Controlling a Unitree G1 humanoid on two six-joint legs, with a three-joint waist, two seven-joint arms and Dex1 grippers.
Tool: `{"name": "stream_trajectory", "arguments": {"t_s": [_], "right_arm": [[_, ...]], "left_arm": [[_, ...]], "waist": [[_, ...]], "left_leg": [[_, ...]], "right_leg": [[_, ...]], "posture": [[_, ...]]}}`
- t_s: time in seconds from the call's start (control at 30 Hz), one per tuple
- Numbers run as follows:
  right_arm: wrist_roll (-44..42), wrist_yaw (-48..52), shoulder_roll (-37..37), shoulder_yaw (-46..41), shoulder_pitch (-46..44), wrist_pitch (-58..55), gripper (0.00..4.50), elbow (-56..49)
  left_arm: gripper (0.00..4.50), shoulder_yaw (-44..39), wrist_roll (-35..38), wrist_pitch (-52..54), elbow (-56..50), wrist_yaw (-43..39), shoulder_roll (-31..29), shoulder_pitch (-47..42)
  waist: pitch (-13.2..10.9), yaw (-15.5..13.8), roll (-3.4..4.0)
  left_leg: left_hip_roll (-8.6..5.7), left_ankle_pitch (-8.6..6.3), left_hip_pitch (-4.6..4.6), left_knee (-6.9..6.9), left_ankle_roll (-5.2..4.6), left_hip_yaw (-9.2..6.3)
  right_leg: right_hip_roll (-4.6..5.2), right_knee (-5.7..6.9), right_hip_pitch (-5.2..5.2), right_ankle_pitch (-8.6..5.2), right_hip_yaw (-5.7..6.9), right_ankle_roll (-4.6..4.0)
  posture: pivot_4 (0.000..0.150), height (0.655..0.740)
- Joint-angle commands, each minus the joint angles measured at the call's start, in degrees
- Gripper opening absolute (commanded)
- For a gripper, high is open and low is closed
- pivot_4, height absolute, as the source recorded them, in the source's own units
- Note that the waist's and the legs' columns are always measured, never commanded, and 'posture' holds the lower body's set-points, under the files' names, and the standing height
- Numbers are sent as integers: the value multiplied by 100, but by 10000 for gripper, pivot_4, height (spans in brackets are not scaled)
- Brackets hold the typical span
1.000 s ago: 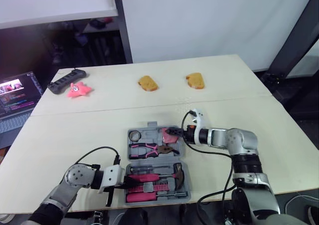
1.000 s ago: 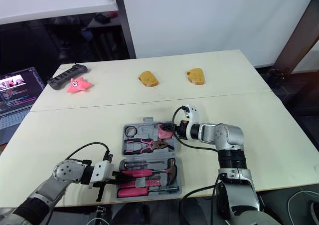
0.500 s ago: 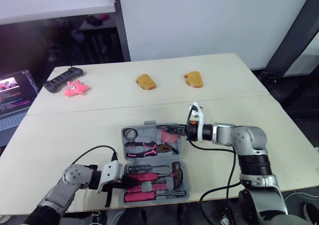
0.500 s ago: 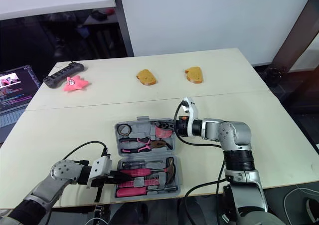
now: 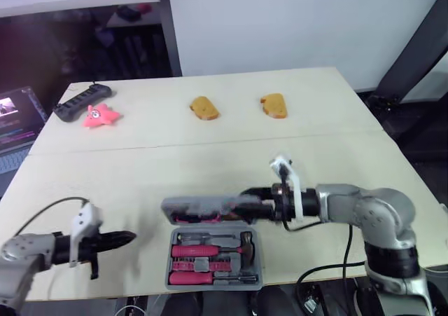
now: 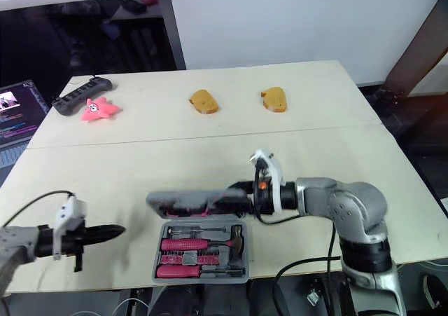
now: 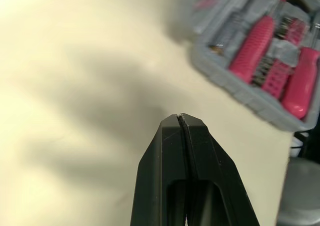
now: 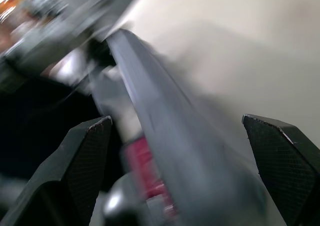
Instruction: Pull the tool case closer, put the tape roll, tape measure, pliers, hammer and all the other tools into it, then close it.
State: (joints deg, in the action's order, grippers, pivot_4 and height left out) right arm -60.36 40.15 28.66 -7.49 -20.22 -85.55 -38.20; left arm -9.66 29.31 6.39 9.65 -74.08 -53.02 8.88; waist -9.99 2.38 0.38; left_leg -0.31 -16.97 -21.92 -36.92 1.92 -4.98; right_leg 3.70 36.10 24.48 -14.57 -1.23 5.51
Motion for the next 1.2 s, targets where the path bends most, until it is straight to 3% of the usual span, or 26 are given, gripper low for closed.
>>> {"name": "stream_trajectory", "arguments": {"t_s": [0.03, 0.2, 0.37, 0.53, 0.77, 1.2], "right_arm": [[-1561, -141, 700, -719, 367, 32, 44284, -962], [-2238, -990, 1634, -1390, 1250, 791, 44284, -1165], [-511, -232, 2265, -2262, 2761, 1956, 44284, -1442], [1238, 890, 2384, -2760, 4161, 3690, 44284, -895], [2175, 1828, 2314, -2788, 4602, 5147, 44284, -158], [2401, 1991, 2285, -2302, 4405, 5446, 44284, 229]], "left_arm": [[0, -314, 140, 150, 49, -261, -145, -39], [0, -376, 366, 479, -252, -786, -151, 18], [0, -601, 454, 655, -622, -782, -141, 114], [0, -733, 304, 638, -990, -485, -122, 95], [0, -882, 364, 807, -1279, -430, -301, -49], [0, -960, 421, 892, -1479, -413, -256, 0]], "waist": [[-16, -13, -20], [-38, -28, -68], [-41, -81, -73], [-43, -173, -82], [-63, -169, -107], [-69, -175, -109]], "left_leg": [[2, 0, -1, -3, 0, 0], [3, 0, -7, -15, 1, 18], [4, 0, -2, -15, 1, 24], [5, 0, 1, -18, 1, 27], [7, 0, 38, -19, 1, 33], [8, 0, 44, -20, 2, 37]], "right_leg": [[4, -2, 0, 0, -1, 1], [7, -10, -4, -5, 1, -9], [-7, -8, -3, -2, -2, -28], [-13, -7, -7, 6, -2, -8], [-13, -6, -43, -5, -7, -28], [-12, -4, -48, -3, -10, -28]], "posture": [[1500, 7400], [1500, 7400], [1500, 7400], [1500, 7400], [1500, 7400], [1500, 7400]]}}
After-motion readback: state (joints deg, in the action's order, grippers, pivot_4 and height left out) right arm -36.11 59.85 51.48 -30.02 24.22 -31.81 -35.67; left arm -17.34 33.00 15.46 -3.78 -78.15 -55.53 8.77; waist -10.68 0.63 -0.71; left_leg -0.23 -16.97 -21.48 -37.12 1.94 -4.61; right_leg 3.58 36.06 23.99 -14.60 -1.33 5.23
